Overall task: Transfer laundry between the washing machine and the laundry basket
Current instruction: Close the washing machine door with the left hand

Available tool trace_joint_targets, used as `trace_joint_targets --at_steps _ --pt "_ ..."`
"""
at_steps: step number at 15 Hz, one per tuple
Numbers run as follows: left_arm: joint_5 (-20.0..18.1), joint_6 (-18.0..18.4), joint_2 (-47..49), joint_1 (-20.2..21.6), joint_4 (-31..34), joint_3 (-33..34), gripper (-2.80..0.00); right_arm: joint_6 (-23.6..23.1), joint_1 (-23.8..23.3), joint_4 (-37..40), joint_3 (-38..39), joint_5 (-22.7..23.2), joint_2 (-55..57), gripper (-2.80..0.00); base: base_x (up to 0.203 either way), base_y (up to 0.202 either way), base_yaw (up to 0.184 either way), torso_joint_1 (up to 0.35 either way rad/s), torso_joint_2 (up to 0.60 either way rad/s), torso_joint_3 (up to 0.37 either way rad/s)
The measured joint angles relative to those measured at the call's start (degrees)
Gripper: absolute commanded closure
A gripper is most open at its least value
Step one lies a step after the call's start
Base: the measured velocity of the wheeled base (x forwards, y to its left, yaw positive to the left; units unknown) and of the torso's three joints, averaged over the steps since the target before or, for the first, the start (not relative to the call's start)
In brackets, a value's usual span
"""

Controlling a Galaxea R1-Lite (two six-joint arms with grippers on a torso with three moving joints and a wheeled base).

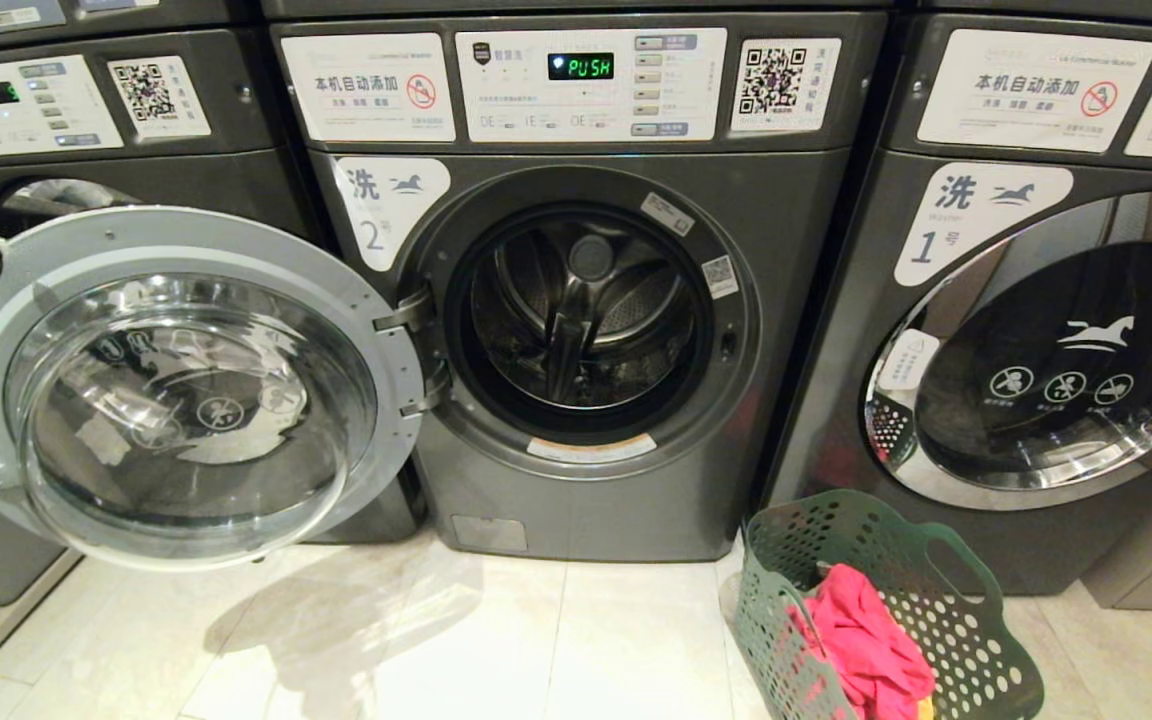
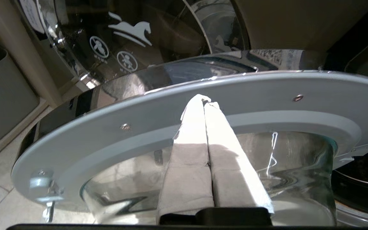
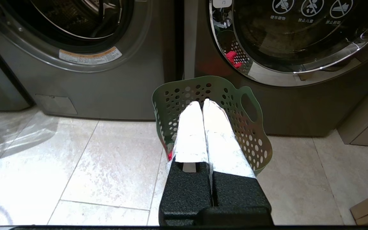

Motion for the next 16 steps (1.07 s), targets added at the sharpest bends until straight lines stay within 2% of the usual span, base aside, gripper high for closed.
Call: trace_joint_targets --at_steps 6,10,16 --pt "-0.1 0.0 -0.9 -0.1 8.1 0.0 0.00 0.0 0.0 0.0 0.0 0.0 0.0 0.00 0.000 0.000 0.000 0.000 0.00 0.000" --pt "-2.2 -1.2 -1.2 -1.1 9.6 0.0 0.00 0.0 0.0 0.0 0.0 0.0 0.0 0.00 0.000 0.000 0.000 0.000 0.00 0.000" --pt "-11.0 -7.4 -2.0 -2.7 10.8 0.0 0.00 0.0 0.0 0.0 0.0 0.0 0.0 0.00 0.000 0.000 0.000 0.000 0.00 0.000"
